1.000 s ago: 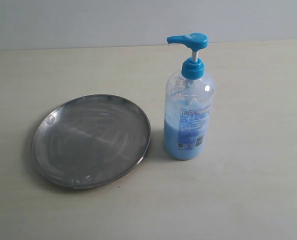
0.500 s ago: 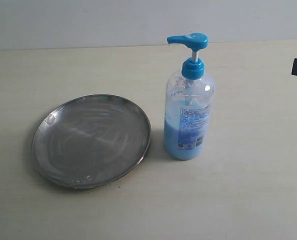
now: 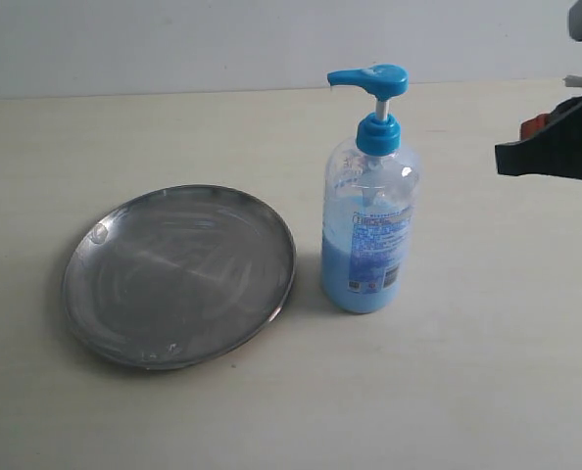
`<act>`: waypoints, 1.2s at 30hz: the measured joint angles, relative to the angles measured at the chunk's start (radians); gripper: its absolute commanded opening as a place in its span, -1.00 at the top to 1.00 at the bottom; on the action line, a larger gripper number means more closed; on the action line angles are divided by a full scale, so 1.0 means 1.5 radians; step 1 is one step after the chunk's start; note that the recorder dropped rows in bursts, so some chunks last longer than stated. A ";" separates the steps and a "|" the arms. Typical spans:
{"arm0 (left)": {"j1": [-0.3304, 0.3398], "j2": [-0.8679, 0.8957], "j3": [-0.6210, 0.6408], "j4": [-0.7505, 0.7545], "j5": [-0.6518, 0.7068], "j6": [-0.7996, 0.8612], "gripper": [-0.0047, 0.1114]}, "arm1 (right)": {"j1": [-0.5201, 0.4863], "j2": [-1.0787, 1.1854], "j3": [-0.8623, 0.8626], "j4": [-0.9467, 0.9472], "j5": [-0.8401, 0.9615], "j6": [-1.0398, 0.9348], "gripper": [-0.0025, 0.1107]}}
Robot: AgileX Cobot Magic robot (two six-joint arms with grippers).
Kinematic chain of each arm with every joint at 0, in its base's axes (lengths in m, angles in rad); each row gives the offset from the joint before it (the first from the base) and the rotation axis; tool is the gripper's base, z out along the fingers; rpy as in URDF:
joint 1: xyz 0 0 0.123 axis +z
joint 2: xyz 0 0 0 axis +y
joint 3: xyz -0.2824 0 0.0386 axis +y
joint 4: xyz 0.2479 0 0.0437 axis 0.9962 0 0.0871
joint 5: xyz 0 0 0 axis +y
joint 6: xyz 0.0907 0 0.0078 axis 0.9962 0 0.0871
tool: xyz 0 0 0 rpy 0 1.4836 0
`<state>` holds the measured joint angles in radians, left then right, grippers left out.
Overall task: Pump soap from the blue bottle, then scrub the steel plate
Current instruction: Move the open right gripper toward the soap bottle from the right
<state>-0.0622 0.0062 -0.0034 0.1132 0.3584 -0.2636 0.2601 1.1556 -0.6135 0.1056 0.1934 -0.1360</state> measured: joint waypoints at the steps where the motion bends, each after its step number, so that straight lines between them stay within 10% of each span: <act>1: 0.000 0.000 0.000 0.000 0.000 0.000 0.92 | 0.012 0.006 -0.005 0.000 0.008 -0.004 0.96; 36: 0.000 0.000 0.000 0.000 0.004 0.000 0.92 | 0.115 0.009 0.114 0.012 -0.085 0.055 0.96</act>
<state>-0.0622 0.0062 -0.0034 0.1132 0.3645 -0.2636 0.4323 1.1687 -0.4423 0.1239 0.0663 -0.0534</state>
